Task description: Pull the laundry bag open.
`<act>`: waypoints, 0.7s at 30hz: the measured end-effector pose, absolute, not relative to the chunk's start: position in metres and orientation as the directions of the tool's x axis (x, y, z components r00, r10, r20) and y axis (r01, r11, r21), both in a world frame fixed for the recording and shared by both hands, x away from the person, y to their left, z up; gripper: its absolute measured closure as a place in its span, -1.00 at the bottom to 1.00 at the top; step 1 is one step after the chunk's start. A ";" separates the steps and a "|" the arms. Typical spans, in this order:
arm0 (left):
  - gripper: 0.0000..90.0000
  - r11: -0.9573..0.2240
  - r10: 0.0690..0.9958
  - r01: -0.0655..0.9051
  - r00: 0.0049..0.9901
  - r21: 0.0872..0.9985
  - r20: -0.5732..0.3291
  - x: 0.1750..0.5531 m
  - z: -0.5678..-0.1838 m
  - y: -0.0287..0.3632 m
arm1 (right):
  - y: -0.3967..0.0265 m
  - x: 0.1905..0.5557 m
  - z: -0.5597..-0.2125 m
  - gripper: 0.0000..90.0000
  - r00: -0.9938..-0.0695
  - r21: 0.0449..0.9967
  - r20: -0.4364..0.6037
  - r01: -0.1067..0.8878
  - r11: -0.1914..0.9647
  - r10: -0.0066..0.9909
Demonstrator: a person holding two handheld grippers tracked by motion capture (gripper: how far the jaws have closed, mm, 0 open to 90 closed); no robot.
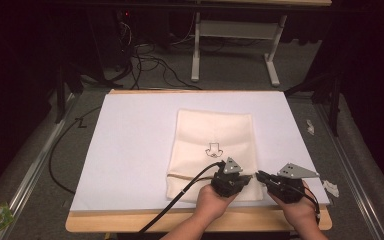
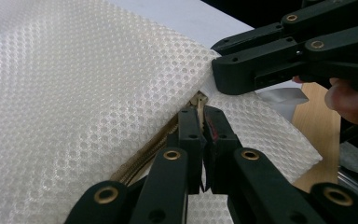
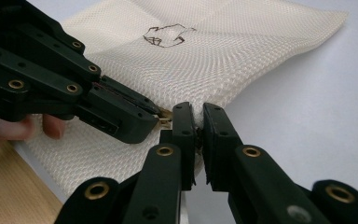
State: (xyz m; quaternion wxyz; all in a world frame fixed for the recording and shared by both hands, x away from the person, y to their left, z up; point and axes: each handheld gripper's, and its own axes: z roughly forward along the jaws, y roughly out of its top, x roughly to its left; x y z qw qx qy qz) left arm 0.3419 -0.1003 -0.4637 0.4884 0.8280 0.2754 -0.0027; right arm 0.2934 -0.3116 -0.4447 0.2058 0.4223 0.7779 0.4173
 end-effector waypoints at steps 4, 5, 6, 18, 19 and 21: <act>0.95 -0.372 0.455 0.453 0.850 0.810 -0.266 0.342 -0.463 -0.099 | -0.311 0.293 -0.444 0.91 -0.561 0.824 0.028 0.482 0.299 0.827; 0.95 -0.371 0.452 0.454 0.850 0.810 -0.270 0.342 -0.463 -0.098 | -0.310 0.293 -0.444 0.91 -0.562 0.824 0.031 0.483 0.297 0.827; 0.95 -0.371 0.463 0.460 0.844 0.807 -0.269 0.342 -0.463 -0.098 | -0.310 0.294 -0.444 0.91 -0.565 0.823 0.030 0.482 0.301 0.825; 0.95 -0.361 0.562 0.517 0.785 0.776 -0.262 0.355 -0.469 -0.029 | -0.340 0.298 -0.443 0.92 -0.470 0.839 0.073 0.505 0.201 0.879; 0.95 -0.361 0.562 0.517 0.785 0.776 -0.262 0.355 -0.469 -0.029 | -0.340 0.298 -0.443 0.92 -0.470 0.839 0.073 0.505 0.201 0.879; 0.95 -0.383 0.594 0.528 0.769 0.758 -0.235 0.354 -0.466 0.002 | -0.344 0.298 -0.444 0.92 -0.455 0.835 0.070 0.514 0.197 0.888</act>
